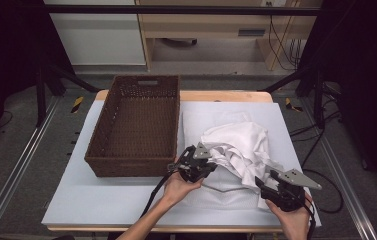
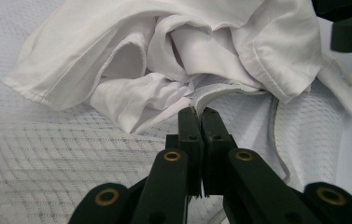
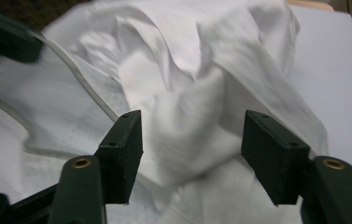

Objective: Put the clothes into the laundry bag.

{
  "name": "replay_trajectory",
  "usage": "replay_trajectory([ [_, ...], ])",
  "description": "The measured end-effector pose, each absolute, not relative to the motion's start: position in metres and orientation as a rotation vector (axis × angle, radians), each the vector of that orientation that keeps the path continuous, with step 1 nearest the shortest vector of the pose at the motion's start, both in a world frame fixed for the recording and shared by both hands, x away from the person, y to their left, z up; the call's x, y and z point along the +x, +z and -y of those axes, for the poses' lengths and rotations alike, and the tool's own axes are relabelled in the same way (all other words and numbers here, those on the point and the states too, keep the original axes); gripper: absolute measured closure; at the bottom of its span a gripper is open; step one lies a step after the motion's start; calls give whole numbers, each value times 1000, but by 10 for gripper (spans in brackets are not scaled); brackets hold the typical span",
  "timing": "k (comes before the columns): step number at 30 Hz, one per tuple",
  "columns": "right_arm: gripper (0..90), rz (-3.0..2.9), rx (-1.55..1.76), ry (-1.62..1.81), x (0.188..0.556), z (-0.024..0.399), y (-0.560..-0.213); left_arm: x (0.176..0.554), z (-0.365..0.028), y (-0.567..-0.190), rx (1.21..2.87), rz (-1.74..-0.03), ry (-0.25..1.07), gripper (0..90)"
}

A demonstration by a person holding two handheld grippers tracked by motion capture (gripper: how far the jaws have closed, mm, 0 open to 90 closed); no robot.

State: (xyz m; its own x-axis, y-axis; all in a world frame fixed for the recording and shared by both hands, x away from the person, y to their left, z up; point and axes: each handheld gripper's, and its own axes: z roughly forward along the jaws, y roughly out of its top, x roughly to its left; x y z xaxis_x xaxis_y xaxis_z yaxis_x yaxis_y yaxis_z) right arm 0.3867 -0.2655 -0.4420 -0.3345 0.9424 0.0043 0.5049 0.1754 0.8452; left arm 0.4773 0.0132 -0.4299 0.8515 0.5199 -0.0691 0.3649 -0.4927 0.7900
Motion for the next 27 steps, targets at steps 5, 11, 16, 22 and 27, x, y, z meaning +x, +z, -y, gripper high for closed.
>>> replay_trajectory([
  [5, 510, -1952, 1410, 1064, 402, 265, -467, 475, -13, -430, 2134, -633, 229, 883],
  [11, 856, -1902, 1338, 1091, 395, 267, -460, 477, -14, -432, 2116, -651, 202, 883],
  [16, 863, -1905, 1193, 1295, 384, 260, -429, 478, -14, -429, 2096, -669, 180, 884],
  [22, 862, -2041, 1041, 1413, 388, 214, -419, 480, -14, -422, 2049, -703, 156, 885],
  [27, 855, -2179, 1041, 1333, 404, 173, -448, 476, -16, -414, 2023, -691, 189, 887],
])
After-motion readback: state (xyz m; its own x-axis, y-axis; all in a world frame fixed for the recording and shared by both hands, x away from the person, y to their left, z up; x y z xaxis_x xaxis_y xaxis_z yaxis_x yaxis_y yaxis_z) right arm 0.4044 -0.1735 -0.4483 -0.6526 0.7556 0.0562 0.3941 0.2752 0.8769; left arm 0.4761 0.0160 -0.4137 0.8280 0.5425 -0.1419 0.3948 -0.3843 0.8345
